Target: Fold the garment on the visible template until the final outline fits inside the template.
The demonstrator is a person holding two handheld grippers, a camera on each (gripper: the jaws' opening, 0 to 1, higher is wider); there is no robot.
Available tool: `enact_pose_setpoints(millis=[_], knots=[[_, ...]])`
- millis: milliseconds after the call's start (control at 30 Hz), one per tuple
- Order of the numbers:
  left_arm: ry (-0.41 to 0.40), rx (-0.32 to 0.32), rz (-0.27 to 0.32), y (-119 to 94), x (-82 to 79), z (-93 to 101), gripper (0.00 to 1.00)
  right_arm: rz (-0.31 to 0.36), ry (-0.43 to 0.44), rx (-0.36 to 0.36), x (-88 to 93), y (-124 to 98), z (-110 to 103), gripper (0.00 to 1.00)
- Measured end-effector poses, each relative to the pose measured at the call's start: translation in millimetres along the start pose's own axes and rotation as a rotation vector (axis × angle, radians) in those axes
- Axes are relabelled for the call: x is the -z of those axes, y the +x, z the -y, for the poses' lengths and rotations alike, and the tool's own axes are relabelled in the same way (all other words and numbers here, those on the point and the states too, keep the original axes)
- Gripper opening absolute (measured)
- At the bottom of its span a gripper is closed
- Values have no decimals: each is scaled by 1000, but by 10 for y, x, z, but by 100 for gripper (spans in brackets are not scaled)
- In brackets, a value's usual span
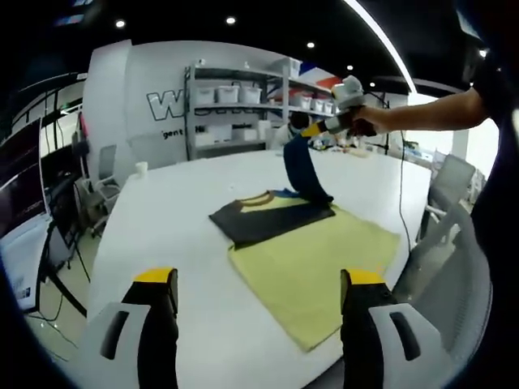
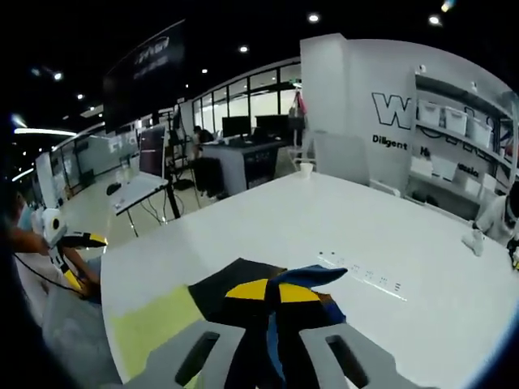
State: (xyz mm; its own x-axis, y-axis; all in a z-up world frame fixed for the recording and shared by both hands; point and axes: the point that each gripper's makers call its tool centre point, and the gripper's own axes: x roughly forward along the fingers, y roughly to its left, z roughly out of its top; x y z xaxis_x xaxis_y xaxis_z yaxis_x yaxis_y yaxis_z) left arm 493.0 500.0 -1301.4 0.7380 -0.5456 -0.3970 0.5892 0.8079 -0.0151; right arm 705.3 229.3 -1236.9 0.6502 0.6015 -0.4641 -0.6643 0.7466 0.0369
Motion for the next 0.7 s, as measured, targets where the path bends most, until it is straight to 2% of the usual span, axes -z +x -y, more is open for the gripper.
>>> enact_pose_setpoints(millis=[267, 567, 700], knots=[[-2, 2, -11, 21, 54, 31, 80, -28, 0, -36, 77, 201, -196, 0], [-26, -16, -12, -27, 114, -17, 80, -66, -23, -75, 104, 450, -390, 0], [-27, -24, -22, -55, 150, -46, 81, -88, -19, -95, 173, 557, -447, 0]])
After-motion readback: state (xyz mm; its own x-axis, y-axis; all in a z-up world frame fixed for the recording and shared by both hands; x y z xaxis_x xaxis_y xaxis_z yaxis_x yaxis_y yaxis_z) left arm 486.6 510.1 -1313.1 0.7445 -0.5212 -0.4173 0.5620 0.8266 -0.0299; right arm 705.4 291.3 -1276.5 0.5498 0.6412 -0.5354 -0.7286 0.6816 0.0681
